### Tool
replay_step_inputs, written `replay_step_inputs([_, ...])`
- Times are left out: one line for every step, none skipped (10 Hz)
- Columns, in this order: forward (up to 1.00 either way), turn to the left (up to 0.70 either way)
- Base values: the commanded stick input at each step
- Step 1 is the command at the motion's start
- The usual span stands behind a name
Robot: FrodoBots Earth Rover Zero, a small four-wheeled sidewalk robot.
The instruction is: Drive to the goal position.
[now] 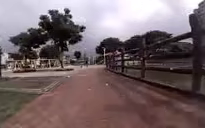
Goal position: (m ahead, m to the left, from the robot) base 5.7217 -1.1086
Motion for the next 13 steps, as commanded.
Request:
replay_step_inputs([1.0,0.0])
replay_step_inputs([1.0,0.03])
replay_step_inputs([1.0,0.27])
replay_step_inputs([1.0,0.14])
replay_step_inputs([1.0,0.0])
replay_step_inputs([1.0,0.0])
replay_step_inputs([1.0,0.0])
replay_step_inputs([1.0,0.0])
replay_step_inputs([1.0,0.0])
replay_step_inputs([1.0,0.0])
replay_step_inputs([1.0,0.0])
replay_step_inputs([1.0,0.0])
replay_step_inputs([1.0,0.0])
